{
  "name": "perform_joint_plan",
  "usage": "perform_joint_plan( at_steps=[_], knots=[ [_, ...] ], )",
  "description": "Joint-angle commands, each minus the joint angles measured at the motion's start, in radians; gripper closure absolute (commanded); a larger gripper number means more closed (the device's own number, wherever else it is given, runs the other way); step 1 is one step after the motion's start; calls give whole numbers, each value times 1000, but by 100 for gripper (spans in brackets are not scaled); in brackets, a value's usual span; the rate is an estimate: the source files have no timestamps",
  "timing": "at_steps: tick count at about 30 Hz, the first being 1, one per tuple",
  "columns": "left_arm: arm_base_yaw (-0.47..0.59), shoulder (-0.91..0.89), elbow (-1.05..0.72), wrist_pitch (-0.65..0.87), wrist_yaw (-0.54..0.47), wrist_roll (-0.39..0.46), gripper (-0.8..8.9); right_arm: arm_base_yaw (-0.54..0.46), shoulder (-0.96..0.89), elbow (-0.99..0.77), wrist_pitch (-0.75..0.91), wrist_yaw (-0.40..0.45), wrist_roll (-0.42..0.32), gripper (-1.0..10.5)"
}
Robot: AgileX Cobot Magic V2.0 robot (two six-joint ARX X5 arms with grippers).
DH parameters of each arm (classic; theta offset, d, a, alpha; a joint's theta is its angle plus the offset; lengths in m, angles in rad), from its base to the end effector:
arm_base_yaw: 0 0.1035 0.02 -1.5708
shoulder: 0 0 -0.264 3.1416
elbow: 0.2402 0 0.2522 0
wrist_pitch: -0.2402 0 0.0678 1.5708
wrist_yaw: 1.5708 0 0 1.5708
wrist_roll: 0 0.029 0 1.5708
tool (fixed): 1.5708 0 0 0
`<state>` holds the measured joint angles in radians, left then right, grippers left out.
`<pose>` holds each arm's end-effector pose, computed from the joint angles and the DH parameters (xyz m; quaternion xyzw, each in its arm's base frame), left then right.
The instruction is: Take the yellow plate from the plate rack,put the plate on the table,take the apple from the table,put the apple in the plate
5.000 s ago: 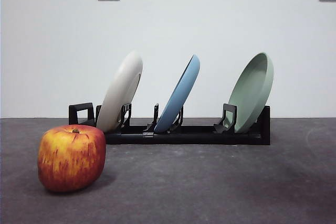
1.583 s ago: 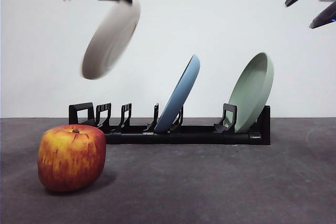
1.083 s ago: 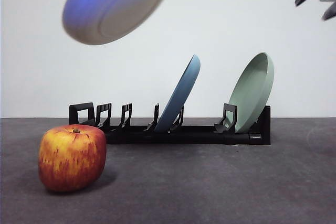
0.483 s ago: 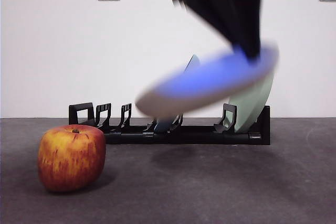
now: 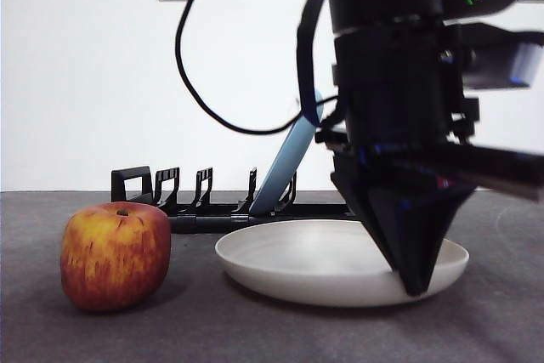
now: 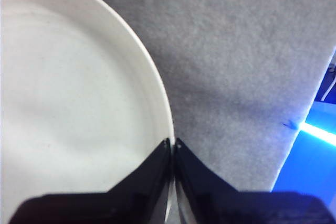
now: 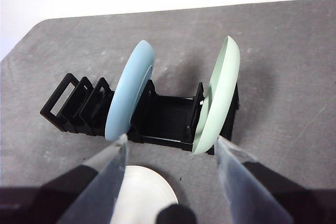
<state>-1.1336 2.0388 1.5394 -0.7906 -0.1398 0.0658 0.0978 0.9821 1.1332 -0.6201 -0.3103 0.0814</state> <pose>0.1771 -0.3694 0.1817 0.3804 0.4706 -0.3966 0.6903 0.1899 0.0275 0.3761 0.0634 0.2389 0.1875 0.9507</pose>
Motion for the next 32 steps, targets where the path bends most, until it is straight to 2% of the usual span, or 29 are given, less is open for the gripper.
perform_joint_plan(
  at_steps=[1, 3, 7, 16, 21, 28, 29, 32],
  knots=[
    [-18, 21, 4, -3, 52, 5, 809, 0, -3, 3, 5, 3, -4, 662],
    [-32, 21, 4, -2, 91, 6, 774, 0, -3, 3, 5, 3, -4, 663],
    [-38, 11, 4, -15, 77, 3, 528, 0, -2, 3, 5, 1, -4, 663],
    [-25, -91, 4, -44, -106, -48, 527, 3, -2, 3, 5, -6, 1, 662],
    [-10, -275, 4, -39, -122, -76, 527, 4, 0, 3, 5, -84, 8, 658],
    [27, -578, 4, -37, -123, -96, 531, 53, 10, 3, 6, -85, 8, 652],
    [33, -623, 4, -37, -127, -96, 531, 73, 15, 3, 6, -85, 8, 626],
    [50, -748, 4, -37, -206, -96, 530, 149, 39, 3, 6, -83, 8, 439]
  ],
)
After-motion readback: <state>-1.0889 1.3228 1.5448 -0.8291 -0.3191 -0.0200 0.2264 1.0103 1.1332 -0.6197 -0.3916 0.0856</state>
